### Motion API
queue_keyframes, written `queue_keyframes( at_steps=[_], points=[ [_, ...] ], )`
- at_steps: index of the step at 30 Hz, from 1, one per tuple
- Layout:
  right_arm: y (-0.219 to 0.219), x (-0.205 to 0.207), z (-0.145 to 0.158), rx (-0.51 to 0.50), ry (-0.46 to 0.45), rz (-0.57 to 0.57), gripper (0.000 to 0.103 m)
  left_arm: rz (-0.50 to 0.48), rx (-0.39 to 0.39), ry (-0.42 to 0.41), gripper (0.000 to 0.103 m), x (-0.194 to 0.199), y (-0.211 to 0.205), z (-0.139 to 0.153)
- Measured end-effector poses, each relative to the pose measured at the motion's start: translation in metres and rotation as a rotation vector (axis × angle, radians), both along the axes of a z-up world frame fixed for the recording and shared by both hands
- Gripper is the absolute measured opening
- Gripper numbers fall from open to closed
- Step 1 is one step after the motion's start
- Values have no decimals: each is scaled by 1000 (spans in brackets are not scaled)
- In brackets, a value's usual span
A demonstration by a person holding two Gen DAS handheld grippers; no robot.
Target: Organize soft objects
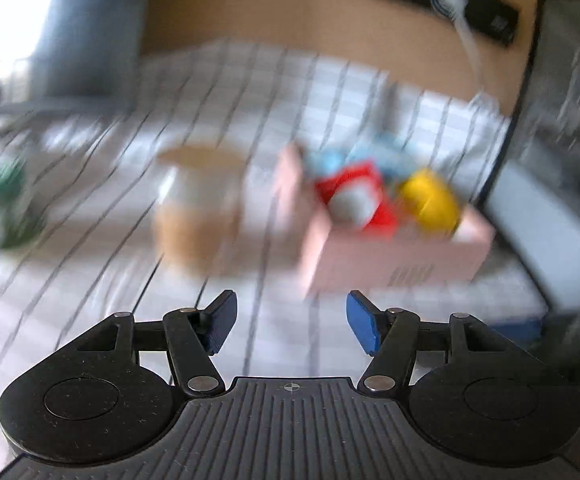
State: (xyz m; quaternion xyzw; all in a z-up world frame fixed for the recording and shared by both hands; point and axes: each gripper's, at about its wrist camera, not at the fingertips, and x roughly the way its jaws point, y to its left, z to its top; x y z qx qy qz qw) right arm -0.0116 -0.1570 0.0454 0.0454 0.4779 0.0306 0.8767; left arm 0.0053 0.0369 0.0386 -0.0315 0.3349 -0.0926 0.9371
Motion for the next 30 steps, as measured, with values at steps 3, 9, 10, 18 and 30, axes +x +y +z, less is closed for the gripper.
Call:
queue_keyframes(
  at_steps=[3, 9, 10, 18, 30],
  points=[
    [7, -1, -11, 14, -7, 48, 98, 55, 34, 60, 66, -7, 2, -24],
    [19, 2, -25, -183, -38, 64, 103, 124, 102, -4, 67, -13, -11, -33],
    [17, 3, -25, -175, -45, 60, 103, 132, 115, -14, 67, -15, -14, -34],
    [0, 9, -30, -168, -97, 89, 103, 160, 145, -20, 74, -17, -26, -40],
    [-7, 0, -34, -159, -181, 82, 103, 168, 147, -17, 74, -16, -26, -39]
  ],
)
